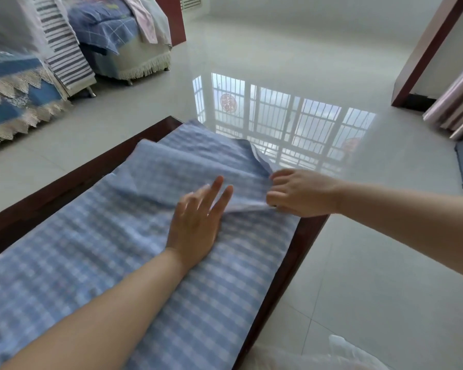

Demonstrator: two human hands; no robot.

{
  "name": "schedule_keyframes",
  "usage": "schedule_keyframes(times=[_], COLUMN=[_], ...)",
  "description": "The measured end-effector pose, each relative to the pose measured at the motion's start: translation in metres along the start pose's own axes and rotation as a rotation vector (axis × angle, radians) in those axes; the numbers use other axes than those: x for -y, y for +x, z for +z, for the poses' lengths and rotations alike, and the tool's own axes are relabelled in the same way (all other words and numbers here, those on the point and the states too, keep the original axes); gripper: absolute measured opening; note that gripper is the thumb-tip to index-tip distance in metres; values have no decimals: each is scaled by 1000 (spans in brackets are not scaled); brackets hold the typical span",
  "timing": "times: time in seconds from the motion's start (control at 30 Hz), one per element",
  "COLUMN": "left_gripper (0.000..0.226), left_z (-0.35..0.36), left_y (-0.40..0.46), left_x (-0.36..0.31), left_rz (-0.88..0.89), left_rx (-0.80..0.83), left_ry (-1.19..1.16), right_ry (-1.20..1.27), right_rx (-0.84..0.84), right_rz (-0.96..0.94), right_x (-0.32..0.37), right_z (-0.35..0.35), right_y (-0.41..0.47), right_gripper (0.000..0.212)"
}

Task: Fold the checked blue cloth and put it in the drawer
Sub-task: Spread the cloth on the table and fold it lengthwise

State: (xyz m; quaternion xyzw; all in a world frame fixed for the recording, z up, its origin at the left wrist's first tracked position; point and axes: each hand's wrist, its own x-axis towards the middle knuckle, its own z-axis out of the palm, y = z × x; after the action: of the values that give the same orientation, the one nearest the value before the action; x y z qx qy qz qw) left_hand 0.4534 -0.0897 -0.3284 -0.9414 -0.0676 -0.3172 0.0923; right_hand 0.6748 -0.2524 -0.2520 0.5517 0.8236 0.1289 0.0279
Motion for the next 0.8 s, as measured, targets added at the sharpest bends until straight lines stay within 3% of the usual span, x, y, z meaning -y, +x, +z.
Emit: schedule_keyframes(times=[0.07,0.1,0.17,0.2,0.3,0.4,0.43,0.53,0.7,0.8], left_gripper=[70,54,18,13,13,7,6,9,2,20], left_z=[3,4,3,1,-5,-9,-9,-8,-7,-4], left_y=[2,3,4,4,5,4,3,2,4,1], left_x=[-1,-2,-2,-2,-5,-5,-3,-1,-3,-4], left_rz=[22,27,87,111,104,35,17,-2,17,-23], left_rx=[4,-9,-52,-77,-142,-191,-202,-214,-213,-220], left_ry=[-1,-30,-66,-67,-76,-86,-90,-104,-115,-65], right_ry=[12,29,62,87,59,87,117,97,71,194], right_rx=[-5,1,5,56,519,919,974,906,979,785], right_rz=[-47,-34,96,244,761,799,800,885,938,962], right_x=[7,8,7,4,-21,-39,-40,-55,-67,-73], right_z=[4,3,-7,-16,-31,-20,-18,-16,-22,-23], right_y=[-8,-10,-6,1,30,63,70,73,67,56], right_gripper=[16,20,31,37,56,73,77,63,43,33])
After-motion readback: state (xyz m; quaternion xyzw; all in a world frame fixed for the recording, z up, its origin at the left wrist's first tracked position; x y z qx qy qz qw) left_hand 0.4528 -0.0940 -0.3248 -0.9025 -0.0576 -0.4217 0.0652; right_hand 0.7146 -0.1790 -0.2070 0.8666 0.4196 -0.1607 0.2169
